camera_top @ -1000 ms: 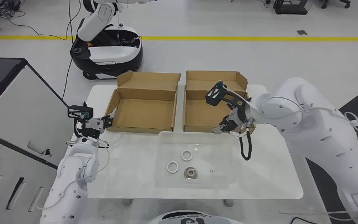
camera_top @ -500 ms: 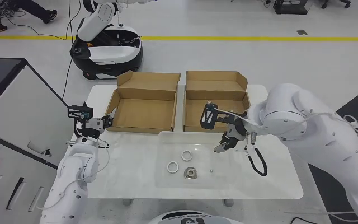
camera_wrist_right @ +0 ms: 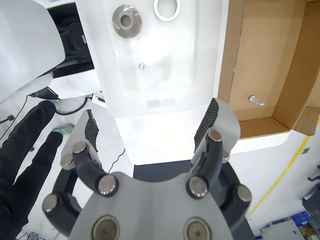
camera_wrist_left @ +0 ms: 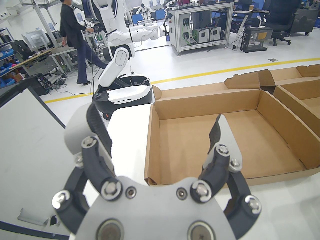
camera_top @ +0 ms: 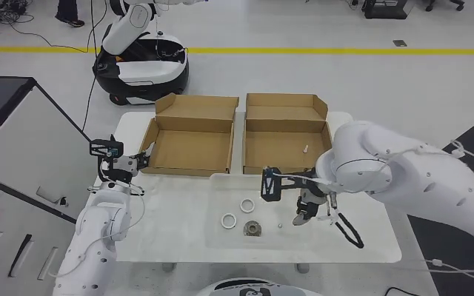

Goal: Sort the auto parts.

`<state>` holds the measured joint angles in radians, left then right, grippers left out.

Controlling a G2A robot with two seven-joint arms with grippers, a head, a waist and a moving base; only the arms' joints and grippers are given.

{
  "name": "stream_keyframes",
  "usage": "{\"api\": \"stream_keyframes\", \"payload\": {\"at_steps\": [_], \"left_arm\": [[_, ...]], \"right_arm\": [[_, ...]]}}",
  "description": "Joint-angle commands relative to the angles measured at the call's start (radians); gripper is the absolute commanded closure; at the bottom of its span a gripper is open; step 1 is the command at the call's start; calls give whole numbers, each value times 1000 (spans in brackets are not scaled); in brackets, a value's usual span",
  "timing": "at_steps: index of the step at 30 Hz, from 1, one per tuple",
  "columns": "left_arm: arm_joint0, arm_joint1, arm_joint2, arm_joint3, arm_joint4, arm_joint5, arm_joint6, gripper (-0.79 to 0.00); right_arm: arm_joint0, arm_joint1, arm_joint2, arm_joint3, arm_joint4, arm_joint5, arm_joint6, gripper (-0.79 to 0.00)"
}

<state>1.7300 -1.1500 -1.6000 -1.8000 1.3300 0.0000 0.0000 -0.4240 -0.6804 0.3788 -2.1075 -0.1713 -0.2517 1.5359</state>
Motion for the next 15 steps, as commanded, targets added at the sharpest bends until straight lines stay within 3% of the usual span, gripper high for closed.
{"api": "stream_keyframes", "payload": {"at_steps": [1,6,10,15], "left_arm": [[0,0,0,0,0,0,0,-785],[0,0,0,0,0,0,0,-785],[0,0,0,0,0,0,0,-785],[0,0,0,0,0,0,0,-785]], "right_arm": [[39,0,-49,6,25,6,0,-785],[106,-12,-136,24,59,17,0,-785],[127,-28,-180,47,62,33,0,-683],[115,-50,-197,76,51,43,-6,-619]]}}
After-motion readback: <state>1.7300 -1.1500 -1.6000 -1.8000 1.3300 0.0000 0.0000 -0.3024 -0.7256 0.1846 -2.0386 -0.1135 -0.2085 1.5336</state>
